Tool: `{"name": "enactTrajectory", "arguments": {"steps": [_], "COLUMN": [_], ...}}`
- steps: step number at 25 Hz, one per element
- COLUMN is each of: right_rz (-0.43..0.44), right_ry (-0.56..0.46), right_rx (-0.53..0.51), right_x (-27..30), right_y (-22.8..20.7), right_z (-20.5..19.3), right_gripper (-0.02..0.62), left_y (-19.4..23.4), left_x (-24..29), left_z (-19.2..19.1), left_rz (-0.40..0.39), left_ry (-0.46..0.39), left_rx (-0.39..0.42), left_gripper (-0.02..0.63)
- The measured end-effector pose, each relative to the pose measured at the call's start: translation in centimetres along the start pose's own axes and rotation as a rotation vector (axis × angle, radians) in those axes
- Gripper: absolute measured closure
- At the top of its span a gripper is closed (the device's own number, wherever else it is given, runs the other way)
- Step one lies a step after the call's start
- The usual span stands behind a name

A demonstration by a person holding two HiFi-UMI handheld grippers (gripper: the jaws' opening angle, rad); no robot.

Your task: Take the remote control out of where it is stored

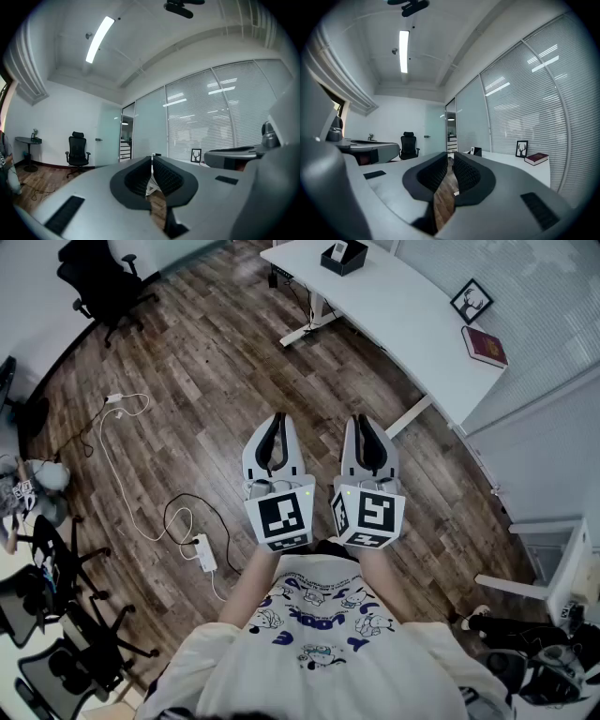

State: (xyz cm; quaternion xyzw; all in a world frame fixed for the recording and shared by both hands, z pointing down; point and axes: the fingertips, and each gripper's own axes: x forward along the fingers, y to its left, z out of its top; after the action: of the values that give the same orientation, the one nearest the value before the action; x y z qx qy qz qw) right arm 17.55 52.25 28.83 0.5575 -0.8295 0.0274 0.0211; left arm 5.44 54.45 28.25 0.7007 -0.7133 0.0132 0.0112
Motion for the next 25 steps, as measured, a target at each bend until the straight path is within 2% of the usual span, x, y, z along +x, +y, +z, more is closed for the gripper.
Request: {"name": "enactTrajectory", "arguments": {"steps": [15, 25], "right_rz": [0.008, -0.012], "right_ry": [0.004, 0.008], "right_rx": [0.014, 0.024], "right_x": [0.2, 2.4], "right_y": [2.1, 4.7], "right_z": [-0.6, -1.9], "right_gripper": [0.534, 0.534], "left_y": [2.4, 5.5], "left_x": [-0.6, 0.6], "left_z": [-0.3, -1.3], "left_rz": [0.017, -0.009], "left_ry": [-0.014, -0.003], "left_rx": [-0.025, 0.004], "left_gripper": [0.58, 0.58]}}
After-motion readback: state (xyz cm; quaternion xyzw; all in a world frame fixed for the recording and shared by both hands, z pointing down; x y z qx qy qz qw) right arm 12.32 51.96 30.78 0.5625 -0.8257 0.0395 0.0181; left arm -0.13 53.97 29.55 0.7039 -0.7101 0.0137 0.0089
